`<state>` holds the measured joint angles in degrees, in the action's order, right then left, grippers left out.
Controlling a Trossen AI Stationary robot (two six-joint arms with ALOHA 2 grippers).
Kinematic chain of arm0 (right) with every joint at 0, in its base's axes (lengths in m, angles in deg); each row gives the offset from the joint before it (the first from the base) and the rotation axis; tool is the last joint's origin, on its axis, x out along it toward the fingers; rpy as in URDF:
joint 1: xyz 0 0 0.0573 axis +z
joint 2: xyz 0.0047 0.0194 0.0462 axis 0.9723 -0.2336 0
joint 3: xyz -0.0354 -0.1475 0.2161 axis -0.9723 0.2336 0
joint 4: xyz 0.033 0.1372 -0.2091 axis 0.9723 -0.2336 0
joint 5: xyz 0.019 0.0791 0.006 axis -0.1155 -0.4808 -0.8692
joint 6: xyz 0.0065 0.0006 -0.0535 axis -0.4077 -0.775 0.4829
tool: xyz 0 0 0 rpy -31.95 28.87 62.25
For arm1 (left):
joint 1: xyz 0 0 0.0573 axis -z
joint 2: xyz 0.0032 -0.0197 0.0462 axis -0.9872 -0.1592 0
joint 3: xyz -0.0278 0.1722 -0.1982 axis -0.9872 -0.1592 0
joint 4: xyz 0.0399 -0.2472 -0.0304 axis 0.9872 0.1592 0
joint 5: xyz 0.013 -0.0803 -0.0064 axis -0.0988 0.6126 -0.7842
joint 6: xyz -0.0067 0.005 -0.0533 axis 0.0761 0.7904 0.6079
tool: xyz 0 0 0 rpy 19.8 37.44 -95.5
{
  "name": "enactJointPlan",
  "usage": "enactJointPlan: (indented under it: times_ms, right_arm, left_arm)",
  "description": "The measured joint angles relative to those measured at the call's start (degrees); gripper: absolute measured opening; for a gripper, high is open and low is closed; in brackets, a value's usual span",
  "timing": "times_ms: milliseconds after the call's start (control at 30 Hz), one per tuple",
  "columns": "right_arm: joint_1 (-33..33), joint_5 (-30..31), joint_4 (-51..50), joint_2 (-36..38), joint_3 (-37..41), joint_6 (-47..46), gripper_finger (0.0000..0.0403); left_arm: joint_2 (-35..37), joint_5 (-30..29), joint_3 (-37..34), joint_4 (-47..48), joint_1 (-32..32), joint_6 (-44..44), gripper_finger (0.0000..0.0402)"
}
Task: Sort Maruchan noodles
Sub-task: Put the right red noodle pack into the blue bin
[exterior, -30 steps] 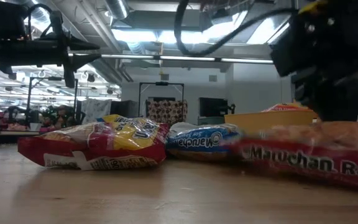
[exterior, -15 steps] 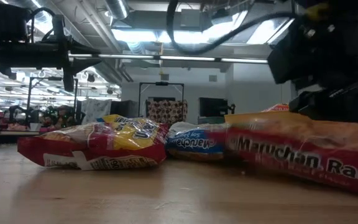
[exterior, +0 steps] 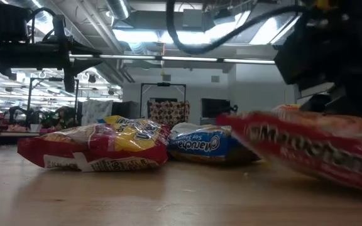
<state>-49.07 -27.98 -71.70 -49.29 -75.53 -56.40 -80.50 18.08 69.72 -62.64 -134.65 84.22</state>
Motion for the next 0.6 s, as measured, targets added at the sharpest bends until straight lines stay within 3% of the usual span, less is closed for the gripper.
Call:
enactJointPlan:
  times_ms: [300,600]
  right_arm:
    - [0.0,-2.5,-9.3,3.1,-5.7,0.7,0.0002]
    - [-2.9,-0.9,-15.2,10.3,-7.8,-2.5,0.0001]
  left_arm:
    - [0.0,0.3,0.0,0.0,0.0,0.0,0.0095]
    - [0.0,1.5,0.0,0.0,0.0,0.0,0.0095]
